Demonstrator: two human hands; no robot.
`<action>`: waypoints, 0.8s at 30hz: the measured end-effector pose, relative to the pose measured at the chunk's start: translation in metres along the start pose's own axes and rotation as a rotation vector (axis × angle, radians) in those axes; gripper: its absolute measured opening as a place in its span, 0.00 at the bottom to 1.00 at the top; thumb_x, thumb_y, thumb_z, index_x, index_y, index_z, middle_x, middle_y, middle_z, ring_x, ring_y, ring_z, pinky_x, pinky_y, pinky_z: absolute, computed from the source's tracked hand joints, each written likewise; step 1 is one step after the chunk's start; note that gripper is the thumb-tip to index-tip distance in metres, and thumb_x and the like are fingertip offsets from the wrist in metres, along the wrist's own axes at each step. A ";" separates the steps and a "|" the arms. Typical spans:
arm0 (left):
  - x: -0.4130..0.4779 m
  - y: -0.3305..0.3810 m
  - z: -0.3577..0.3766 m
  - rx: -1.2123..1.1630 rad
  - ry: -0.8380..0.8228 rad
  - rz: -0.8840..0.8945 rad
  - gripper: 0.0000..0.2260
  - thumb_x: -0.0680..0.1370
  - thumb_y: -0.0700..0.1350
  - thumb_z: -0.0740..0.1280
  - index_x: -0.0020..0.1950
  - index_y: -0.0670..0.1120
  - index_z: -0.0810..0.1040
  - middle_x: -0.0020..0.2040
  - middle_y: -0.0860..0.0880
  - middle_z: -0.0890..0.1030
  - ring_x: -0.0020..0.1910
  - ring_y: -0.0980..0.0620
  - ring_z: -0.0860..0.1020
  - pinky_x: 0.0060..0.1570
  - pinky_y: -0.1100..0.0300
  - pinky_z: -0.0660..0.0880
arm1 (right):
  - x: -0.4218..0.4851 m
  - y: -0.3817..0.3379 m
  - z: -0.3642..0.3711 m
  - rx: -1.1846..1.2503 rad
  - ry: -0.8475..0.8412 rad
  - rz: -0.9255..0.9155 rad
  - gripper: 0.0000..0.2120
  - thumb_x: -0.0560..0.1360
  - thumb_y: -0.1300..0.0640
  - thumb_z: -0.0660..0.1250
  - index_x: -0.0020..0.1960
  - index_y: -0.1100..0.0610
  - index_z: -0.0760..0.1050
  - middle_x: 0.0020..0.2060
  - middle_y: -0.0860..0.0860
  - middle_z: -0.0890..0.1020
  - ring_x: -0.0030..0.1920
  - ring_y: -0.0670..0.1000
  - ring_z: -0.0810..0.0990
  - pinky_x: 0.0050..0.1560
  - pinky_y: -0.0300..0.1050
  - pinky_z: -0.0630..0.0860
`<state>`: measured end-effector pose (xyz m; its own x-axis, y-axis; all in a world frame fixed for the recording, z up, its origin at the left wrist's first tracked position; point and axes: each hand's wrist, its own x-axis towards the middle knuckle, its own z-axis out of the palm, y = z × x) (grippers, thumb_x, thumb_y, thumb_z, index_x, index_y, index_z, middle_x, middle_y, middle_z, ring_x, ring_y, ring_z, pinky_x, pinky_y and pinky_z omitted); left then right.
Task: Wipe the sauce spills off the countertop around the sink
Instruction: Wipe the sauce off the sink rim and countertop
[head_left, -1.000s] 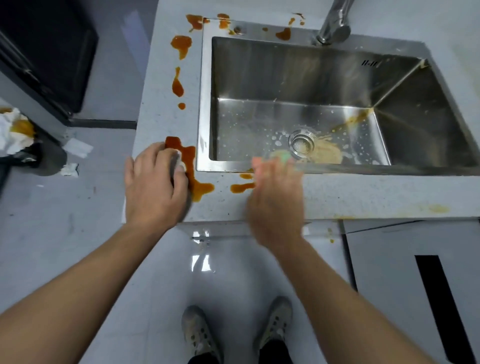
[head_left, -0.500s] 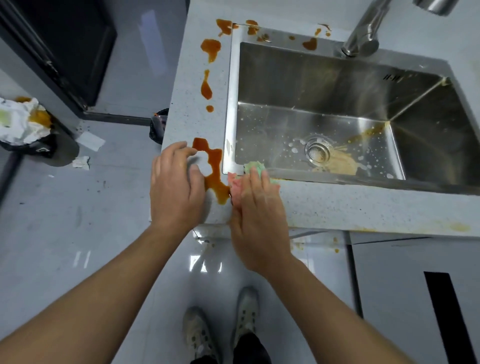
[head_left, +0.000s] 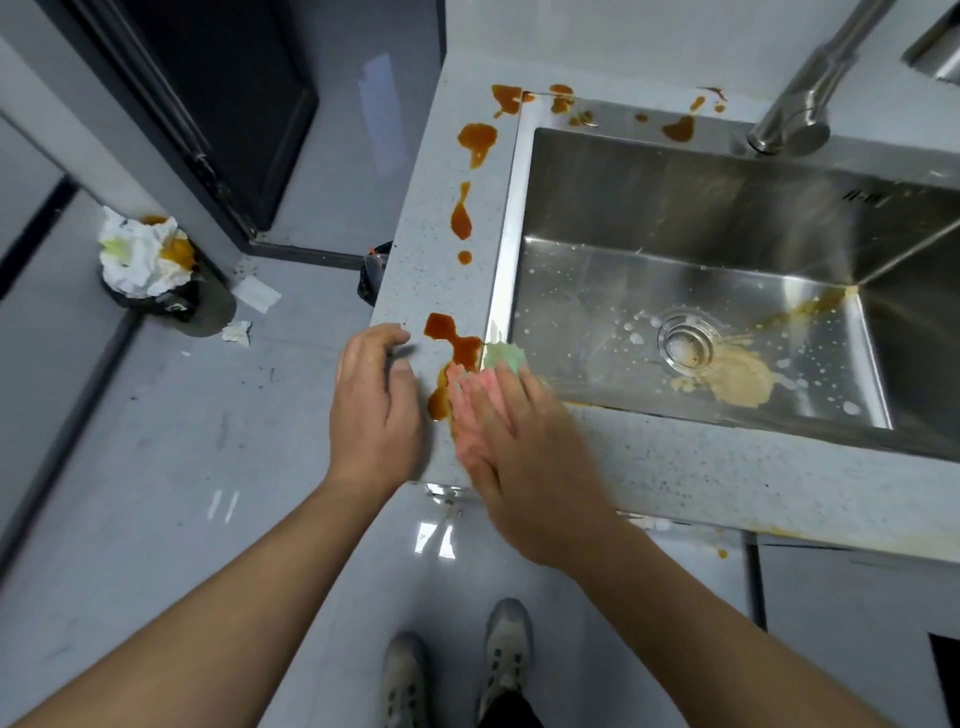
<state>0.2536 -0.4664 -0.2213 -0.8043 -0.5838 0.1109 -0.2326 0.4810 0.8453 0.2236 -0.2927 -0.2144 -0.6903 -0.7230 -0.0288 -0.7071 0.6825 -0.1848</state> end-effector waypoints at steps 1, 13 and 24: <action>0.000 0.000 -0.001 -0.009 0.001 -0.008 0.15 0.80 0.43 0.54 0.63 0.47 0.74 0.59 0.54 0.73 0.60 0.59 0.71 0.61 0.65 0.67 | -0.007 -0.004 0.006 -0.012 0.004 -0.013 0.29 0.85 0.46 0.52 0.81 0.59 0.56 0.78 0.64 0.64 0.78 0.67 0.63 0.77 0.63 0.62; 0.029 -0.009 -0.031 -0.383 -0.117 -0.337 0.11 0.82 0.44 0.55 0.59 0.54 0.73 0.59 0.53 0.75 0.58 0.60 0.74 0.56 0.63 0.70 | 0.027 -0.053 0.020 0.097 -0.008 0.291 0.31 0.84 0.44 0.42 0.84 0.52 0.44 0.84 0.56 0.49 0.83 0.63 0.44 0.81 0.63 0.48; 0.038 -0.028 -0.030 -0.535 -0.219 -0.355 0.20 0.75 0.51 0.55 0.65 0.47 0.73 0.59 0.57 0.72 0.60 0.62 0.74 0.61 0.67 0.72 | 0.106 -0.054 0.014 0.066 0.001 0.339 0.27 0.87 0.46 0.43 0.84 0.49 0.45 0.84 0.54 0.51 0.83 0.59 0.44 0.81 0.54 0.37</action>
<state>0.2459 -0.5217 -0.2247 -0.8342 -0.4737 -0.2822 -0.2461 -0.1380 0.9594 0.1904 -0.4078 -0.2212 -0.8842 -0.4566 -0.0989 -0.4264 0.8752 -0.2284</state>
